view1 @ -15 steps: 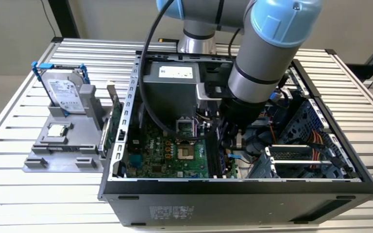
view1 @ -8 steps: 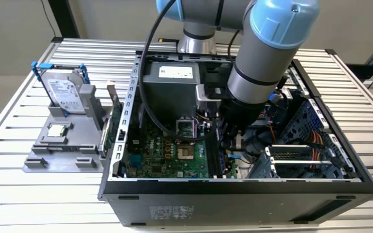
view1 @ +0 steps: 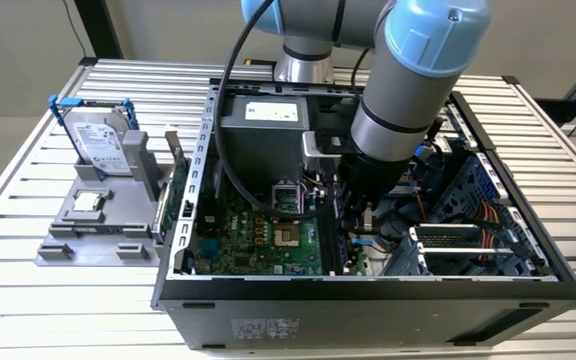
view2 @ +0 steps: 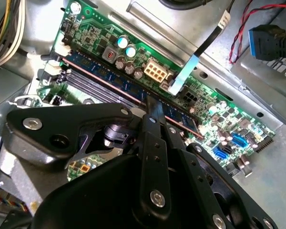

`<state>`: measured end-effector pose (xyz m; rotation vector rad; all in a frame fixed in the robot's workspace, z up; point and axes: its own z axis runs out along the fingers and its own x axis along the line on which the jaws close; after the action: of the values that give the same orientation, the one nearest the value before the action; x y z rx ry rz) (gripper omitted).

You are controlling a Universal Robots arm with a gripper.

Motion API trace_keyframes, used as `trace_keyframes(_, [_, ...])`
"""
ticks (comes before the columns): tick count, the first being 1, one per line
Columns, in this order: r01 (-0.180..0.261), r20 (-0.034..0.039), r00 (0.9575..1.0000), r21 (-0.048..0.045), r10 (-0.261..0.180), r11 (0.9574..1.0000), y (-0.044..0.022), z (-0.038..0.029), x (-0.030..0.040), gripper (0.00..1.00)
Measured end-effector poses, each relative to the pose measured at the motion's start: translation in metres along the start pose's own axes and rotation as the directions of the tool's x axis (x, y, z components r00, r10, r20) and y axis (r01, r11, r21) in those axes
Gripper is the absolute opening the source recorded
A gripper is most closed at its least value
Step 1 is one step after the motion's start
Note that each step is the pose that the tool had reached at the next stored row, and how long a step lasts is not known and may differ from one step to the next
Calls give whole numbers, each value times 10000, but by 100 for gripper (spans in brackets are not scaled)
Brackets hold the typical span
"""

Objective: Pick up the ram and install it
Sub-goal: 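Press down the ram until it locks into place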

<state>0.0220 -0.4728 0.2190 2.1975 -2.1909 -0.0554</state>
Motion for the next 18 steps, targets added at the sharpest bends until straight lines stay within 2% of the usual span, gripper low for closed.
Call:
trace_keyframes(5, [-1,3,10000,-1,1,10000,0,-5,0,0])
trace_keyframes(9, [1,12,10000,-12,-1,10000,2,-45,-2,0])
trace_keyframes(13, [0,1,10000,-43,0,10000,6,-117,0,0])
trace_keyframes(14, [-1,0,10000,-50,1,10000,9,-169,0,0])
trace_keyframes(18, [1,0,10000,-81,-1,10000,13,-251,0,0])
